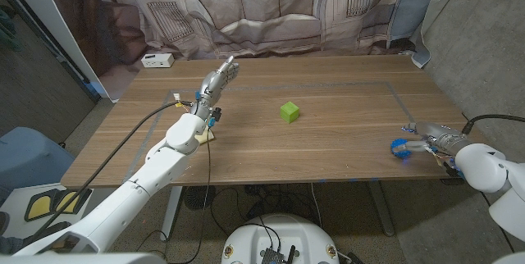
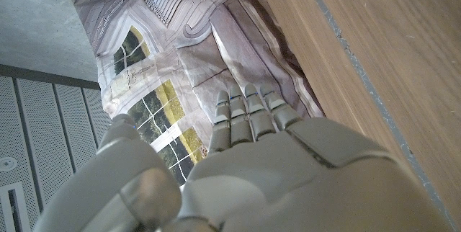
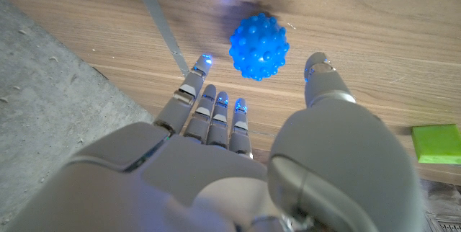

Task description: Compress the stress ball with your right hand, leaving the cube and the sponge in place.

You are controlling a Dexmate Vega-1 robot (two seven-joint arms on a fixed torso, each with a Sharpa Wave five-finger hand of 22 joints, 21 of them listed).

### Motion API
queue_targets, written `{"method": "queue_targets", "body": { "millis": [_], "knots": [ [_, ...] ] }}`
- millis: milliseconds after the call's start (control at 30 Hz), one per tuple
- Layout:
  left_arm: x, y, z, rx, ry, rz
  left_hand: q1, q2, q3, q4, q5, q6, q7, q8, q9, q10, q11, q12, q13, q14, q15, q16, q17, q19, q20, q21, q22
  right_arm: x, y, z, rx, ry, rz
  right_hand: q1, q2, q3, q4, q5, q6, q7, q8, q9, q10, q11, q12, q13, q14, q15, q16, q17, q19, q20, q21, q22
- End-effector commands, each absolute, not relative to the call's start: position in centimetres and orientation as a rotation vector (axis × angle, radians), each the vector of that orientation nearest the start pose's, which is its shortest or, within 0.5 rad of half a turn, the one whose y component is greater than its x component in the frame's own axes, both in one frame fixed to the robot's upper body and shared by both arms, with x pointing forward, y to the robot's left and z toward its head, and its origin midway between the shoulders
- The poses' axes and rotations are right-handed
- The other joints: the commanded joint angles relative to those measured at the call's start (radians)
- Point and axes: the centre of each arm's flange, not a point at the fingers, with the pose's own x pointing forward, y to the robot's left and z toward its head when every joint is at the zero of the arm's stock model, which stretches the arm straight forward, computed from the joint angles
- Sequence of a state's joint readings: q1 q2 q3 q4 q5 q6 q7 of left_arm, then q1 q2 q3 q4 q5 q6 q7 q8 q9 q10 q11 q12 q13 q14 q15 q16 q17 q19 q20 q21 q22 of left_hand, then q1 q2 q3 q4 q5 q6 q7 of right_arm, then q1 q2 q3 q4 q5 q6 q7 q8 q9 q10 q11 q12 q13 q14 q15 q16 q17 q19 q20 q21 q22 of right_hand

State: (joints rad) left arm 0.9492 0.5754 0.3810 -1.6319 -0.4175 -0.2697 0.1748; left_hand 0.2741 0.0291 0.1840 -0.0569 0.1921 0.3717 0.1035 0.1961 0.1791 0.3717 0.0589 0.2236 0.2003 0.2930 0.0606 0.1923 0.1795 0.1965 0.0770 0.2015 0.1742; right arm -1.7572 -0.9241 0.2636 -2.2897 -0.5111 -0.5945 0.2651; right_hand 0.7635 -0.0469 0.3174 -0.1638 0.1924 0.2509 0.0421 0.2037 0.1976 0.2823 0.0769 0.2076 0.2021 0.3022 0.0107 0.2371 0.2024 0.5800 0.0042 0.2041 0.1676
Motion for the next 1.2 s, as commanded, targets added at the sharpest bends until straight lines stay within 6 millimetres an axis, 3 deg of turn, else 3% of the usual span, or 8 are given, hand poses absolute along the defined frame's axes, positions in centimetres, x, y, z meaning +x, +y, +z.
{"method": "queue_targets", "body": {
  "millis": [33,1200],
  "knots": [
    [59.4,23.6,0.9,0.14,-0.752,-0.179,0.003,0.007,-0.001,-0.006,-0.003,0.009,0.002,0.0,0.004,0.009,0.002,0.002,0.002,0.009,0.004,-0.001,0.001,0.001,0.004,-0.002,0.005,45.2,-40.3,-7.5,-1.397,0.02,-0.172,0.013,0.001,0.0,0.003,-0.001,0.009,0.008,0.007,0.004,0.011,0.001,0.005,0.004,0.016,-0.003,0.006,0.003,0.017,0.003,0.01,0.001],
    [60.0,24.1,0.3,0.123,-0.743,-0.164,0.002,0.012,0.0,-0.009,-0.004,0.015,0.004,0.0,0.004,0.012,0.005,0.0,0.002,0.01,0.005,-0.001,0.001,0.0,0.005,-0.003,0.005,46.0,-39.0,-9.0,-1.46,0.024,-0.205,0.047,0.009,0.003,0.002,-0.001,0.038,0.007,0.014,0.004,0.046,-0.004,0.011,0.004,0.062,-0.011,0.021,0.006,0.084,-0.004,0.019,0.001]
  ]
}}
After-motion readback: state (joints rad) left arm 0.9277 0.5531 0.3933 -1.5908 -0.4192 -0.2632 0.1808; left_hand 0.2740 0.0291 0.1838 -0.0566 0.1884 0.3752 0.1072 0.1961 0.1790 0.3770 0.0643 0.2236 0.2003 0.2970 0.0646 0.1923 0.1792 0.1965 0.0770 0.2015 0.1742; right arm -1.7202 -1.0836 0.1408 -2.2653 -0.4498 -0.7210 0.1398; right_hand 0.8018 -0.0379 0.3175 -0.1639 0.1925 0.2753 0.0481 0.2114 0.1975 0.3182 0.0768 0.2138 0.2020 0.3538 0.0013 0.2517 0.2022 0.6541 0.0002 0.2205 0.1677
